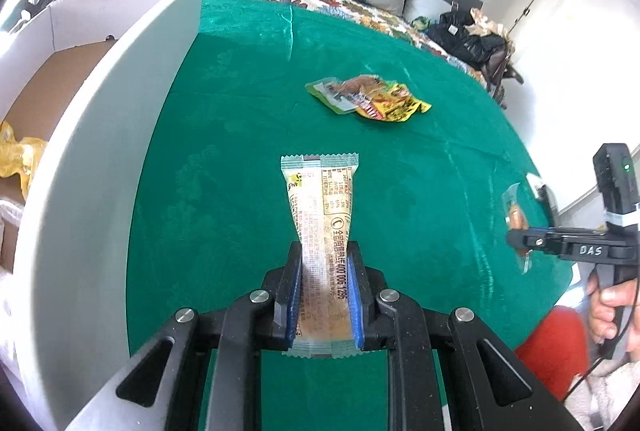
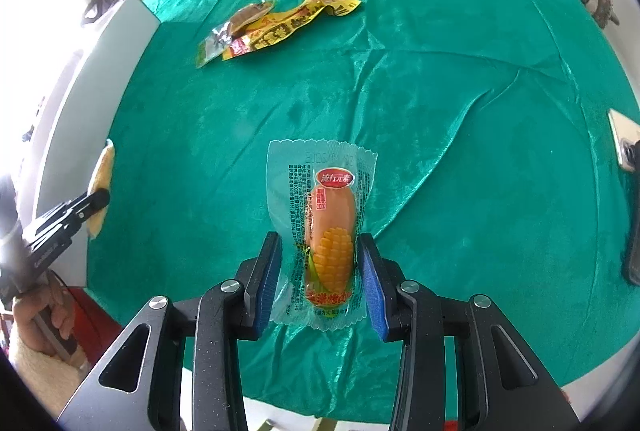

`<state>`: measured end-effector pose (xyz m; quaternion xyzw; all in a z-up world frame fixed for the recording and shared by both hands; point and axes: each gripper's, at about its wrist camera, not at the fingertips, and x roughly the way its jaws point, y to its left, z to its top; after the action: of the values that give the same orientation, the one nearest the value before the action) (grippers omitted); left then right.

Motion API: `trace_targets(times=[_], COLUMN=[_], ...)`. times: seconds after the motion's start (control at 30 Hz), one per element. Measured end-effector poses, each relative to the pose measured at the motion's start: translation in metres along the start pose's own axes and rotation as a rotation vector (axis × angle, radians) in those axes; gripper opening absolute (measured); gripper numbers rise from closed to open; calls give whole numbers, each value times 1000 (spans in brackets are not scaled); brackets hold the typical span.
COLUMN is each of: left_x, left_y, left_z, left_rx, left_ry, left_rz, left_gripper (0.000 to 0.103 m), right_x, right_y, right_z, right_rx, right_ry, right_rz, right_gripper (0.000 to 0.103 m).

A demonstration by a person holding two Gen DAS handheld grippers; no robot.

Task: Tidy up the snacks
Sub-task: 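Grasp the wafer bar with the left tool while right grasps the corn packet, then carry wafer bar and corn packet into the white box and open both tools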

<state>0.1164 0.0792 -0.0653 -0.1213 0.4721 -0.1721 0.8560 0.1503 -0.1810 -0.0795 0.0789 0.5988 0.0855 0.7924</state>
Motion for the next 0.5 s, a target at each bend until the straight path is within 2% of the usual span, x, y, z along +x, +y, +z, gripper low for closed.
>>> trace_targets(times=[0.13, 0.23, 0.33, 0.43, 0.5], left_x=[-55, -104, -139, -158, -161], left_y=[-3, 12, 47, 97, 130], left_z=[11, 18, 23, 24, 20], left_rx=[-29, -41, -86, -145, -192], left_ry=[-102, -186, -224, -235, -230], left_rz=[-60, -50, 11, 142, 208], left_gripper=[19, 19, 19, 19, 19], right_x=[-22, -39, -52, -58, -55], right_y=[49, 101, 167, 236, 279], right_z=[13, 26, 35, 38, 36], right_rx=[-77, -148, -239, -344, -426], right_ry=[-48, -91, -124, -144, -158], right_rz=[65, 139, 217, 299, 319], right_gripper=[41, 41, 41, 41, 42])
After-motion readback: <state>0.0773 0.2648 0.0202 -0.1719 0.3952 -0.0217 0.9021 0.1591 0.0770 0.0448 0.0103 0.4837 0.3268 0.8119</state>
